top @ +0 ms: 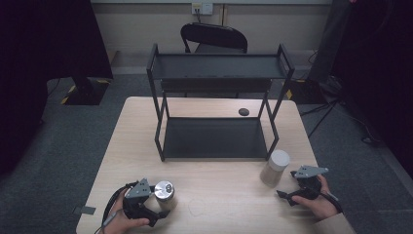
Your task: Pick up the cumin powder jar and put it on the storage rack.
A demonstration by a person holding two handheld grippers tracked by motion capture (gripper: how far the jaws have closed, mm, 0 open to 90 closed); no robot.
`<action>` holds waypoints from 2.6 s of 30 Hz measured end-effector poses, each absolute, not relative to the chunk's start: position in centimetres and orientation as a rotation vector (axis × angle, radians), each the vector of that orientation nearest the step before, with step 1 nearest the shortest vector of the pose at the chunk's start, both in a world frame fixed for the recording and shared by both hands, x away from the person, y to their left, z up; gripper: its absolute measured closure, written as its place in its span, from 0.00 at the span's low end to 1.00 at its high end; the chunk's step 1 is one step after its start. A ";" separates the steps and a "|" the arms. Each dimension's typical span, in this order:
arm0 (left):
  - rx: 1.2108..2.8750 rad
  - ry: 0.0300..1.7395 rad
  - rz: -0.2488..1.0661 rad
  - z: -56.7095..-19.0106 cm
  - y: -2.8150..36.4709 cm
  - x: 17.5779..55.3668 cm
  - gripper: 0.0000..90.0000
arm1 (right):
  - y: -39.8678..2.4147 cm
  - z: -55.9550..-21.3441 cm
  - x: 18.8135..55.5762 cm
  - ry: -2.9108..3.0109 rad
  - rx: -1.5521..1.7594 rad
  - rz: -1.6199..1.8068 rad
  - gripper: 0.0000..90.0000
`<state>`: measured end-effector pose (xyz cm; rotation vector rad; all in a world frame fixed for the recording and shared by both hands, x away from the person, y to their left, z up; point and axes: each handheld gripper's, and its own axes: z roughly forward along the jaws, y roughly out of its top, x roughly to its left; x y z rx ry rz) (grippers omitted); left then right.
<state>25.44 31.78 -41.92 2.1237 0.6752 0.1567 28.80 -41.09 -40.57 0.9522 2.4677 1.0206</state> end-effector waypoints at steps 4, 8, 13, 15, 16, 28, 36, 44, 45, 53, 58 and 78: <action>2.137 0.661 0.159 -41.9 31.3 25.5 0.01 | -41.1 -40.6 28.8 2.468 0.952 1.021 0.00; 2.154 0.666 0.169 -41.7 30.6 25.5 0.01 | -41.1 -40.6 28.8 2.468 0.952 1.021 0.00; 2.154 0.670 0.175 -41.7 30.1 25.6 0.01 | -41.1 -40.6 28.8 2.468 0.952 1.021 0.00; 2.155 0.670 0.173 -41.7 30.0 25.7 0.02 | -41.1 -40.6 28.8 2.468 0.953 1.021 0.00; 2.157 0.671 0.171 -41.7 29.9 25.7 0.03 | -41.1 -40.6 28.8 2.468 0.952 1.021 0.00; 2.145 0.669 0.166 -41.8 29.8 26.1 0.24 | -41.1 -40.6 28.8 2.468 0.952 1.021 0.00; 2.138 0.674 0.182 -41.9 29.9 25.9 0.30 | -41.1 -40.6 28.8 2.468 0.952 1.021 0.00; 2.139 0.656 0.215 -41.8 29.8 25.5 0.32 | -41.1 -40.6 28.8 2.468 0.952 1.021 0.00; 2.138 0.656 0.219 -41.8 29.8 25.5 0.33 | -41.1 -40.6 28.8 2.468 0.952 1.021 0.00; 2.136 0.660 0.216 -41.7 29.6 25.5 0.34 | -41.1 -40.6 28.8 2.468 0.952 1.021 0.00; 2.145 0.655 0.217 -41.5 29.2 25.6 0.34 | -41.1 -40.6 28.8 2.469 0.953 1.020 0.00; 2.152 0.590 0.226 -39.1 26.8 27.5 0.34 | -41.1 -40.6 28.8 2.468 0.952 1.020 0.00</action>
